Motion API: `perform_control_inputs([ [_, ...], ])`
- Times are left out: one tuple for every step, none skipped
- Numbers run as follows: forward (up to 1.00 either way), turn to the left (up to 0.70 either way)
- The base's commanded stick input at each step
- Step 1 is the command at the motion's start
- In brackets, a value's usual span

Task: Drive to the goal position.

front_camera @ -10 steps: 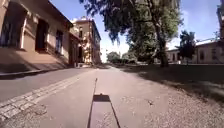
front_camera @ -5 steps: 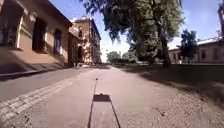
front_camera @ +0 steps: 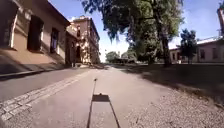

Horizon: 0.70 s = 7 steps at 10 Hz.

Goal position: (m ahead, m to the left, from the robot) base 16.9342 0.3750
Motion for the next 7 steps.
perform_control_inputs([
  [0.7,0.0],
  [0.7,0.0],
  [0.7,0.0],
  [0.7,0.0],
  [0.7,0.0],
  [0.7,0.0],
  [0.7,0.0],
])
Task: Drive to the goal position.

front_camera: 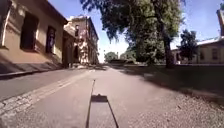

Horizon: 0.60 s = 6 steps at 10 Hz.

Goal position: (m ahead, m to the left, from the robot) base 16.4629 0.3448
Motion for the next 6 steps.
perform_control_inputs([
  [0.7,0.0],
  [0.7,0.0],
  [0.7,0.01],
  [0.7,0.09],
  [0.7,0.11],
  [0.7,0.04],
])
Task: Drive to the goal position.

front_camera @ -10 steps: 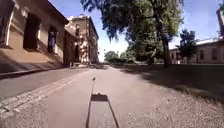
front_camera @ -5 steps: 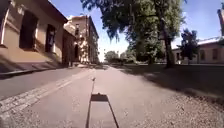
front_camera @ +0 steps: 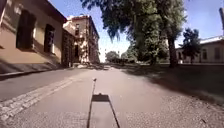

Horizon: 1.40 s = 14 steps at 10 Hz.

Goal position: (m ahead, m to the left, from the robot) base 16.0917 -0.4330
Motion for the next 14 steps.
perform_control_inputs([
  [0.7,0.0],
  [0.7,0.0],
  [0.7,0.0],
  [0.7,0.0],
  [0.7,0.0],
  [0.7,-0.03],
  [0.7,-0.09],
  [0.7,-0.1],
  [0.7,-0.05],
  [0.7,-0.01],
  [0.7,-0.13],
  [0.7,-0.08],
  [0.7,-0.03],
  [0.7,0.0],
])
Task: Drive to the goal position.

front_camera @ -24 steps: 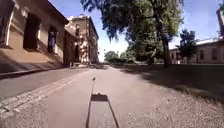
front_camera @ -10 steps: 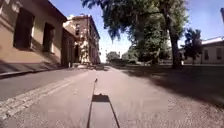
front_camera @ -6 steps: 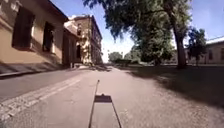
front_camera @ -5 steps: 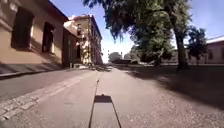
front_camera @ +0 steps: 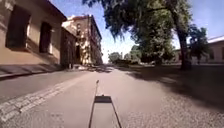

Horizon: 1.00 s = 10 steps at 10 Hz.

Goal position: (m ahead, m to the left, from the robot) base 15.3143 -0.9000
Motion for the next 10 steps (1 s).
perform_control_inputs([
  [0.7,0.0],
  [0.7,0.0],
  [0.7,-0.09],
  [0.7,-0.09],
  [0.7,-0.04],
  [0.7,-0.02],
  [0.7,-0.07],
  [0.7,-0.12],
  [0.7,-0.14],
  [0.7,-0.08],
])
